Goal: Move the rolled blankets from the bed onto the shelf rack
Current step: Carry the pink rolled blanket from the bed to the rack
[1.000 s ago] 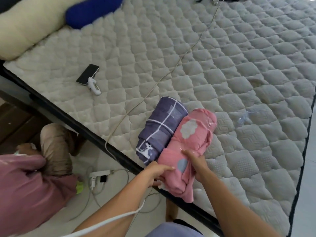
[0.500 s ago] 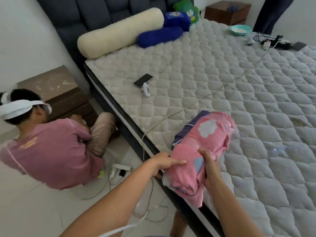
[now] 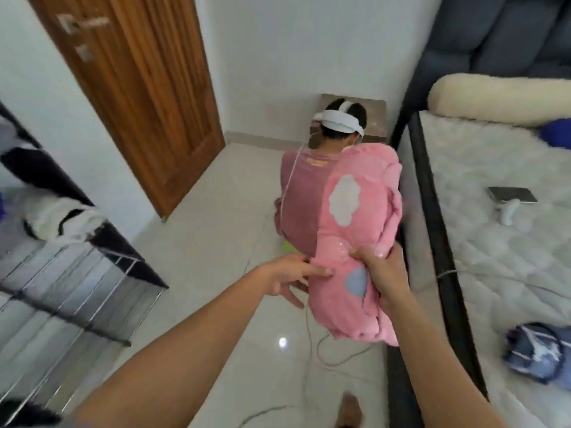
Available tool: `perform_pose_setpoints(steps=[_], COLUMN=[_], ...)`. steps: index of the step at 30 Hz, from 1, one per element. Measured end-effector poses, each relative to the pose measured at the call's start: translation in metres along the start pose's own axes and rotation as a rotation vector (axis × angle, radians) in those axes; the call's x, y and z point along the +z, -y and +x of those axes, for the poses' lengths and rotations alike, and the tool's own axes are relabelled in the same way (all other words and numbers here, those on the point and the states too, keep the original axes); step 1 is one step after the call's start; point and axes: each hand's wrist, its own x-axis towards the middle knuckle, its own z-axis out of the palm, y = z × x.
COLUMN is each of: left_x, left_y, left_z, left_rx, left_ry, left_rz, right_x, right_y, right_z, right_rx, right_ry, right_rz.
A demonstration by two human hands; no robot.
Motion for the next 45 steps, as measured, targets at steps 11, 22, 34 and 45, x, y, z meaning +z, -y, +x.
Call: perform_pose_setpoints(steps=[11, 22, 34, 45], left_x=[-0.134, -0.207, -0.298, -0.456], left_y=[0.138, 0.197, 0.255, 0.303], left_z=[-0.093, -0.101, -0.127, -0.152], left_rx=[0.037, 0.083, 0.044, 0.037], left_ry=[-0.381, -0.807, -1.060, -1.364], left_rz=[-0.686, -1.221, -1.365, -1.274], right_x=[0.248, 0.420, 0.559, 0.709], right_y=[-0.008, -0.020, -0.046, -0.078], right_z=[-0.020, -0.002, -0.036, -0.061], right_rx=[-0.073, -0.296, -0.365, -0.451], right_ry=[0.652, 1.309, 1.487, 1.444], right_rz=[-0.415, -0.937, -0.976, -0.924])
